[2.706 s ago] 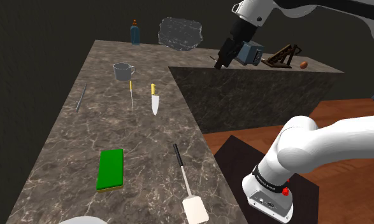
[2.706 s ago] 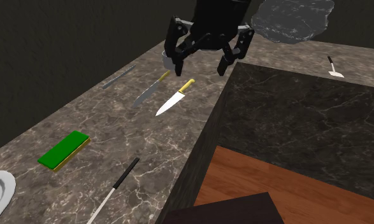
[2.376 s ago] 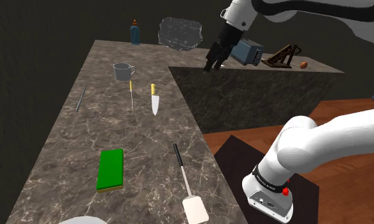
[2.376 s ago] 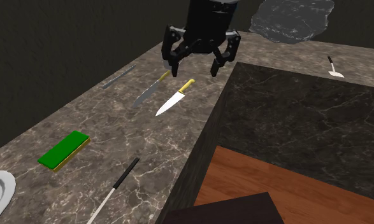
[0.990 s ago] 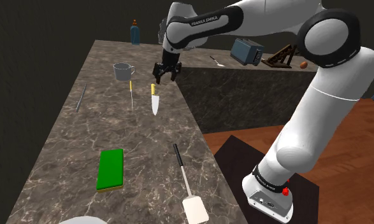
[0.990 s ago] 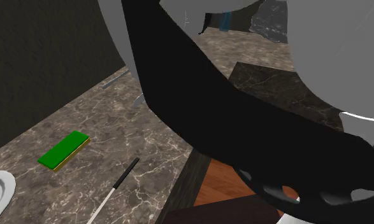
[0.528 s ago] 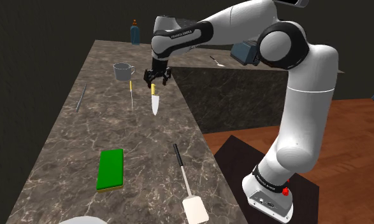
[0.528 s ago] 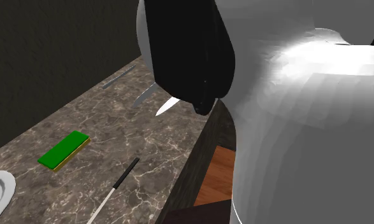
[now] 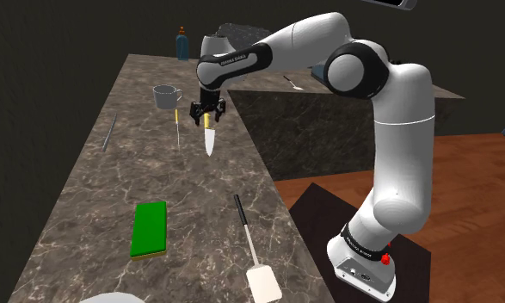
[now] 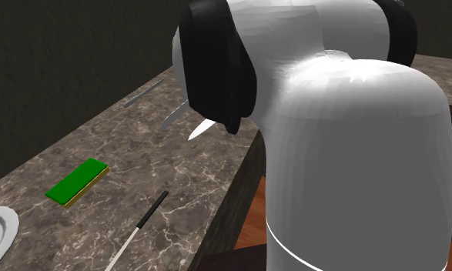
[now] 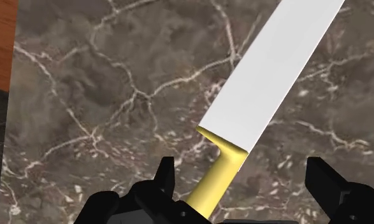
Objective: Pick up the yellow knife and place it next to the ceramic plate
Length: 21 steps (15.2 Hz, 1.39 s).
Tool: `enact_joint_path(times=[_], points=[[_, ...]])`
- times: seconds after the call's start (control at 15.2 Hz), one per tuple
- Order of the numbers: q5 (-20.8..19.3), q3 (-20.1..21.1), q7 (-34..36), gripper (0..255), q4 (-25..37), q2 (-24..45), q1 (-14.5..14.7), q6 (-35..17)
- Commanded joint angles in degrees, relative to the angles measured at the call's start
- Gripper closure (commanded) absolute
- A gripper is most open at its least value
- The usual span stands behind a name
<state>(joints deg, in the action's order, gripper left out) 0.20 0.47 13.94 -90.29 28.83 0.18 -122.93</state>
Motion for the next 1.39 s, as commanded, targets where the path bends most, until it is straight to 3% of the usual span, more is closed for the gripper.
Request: enact_joint_path(times=[0.0, 0.53, 0.59, 1.32], points=[[0.0, 0.0, -0.1, 0, -0.5, 0.8, -0.1, -1.3], [0.0, 0.0, -0.1, 0, -0.6, 1.0, -0.1, -1.6], [0.0, 0.0, -0.1, 255, -0.6, 1.0, -0.1, -1.6], [0.0, 0.0, -0.1, 255, 0.0, 0.3, -0.1, -0.4]])
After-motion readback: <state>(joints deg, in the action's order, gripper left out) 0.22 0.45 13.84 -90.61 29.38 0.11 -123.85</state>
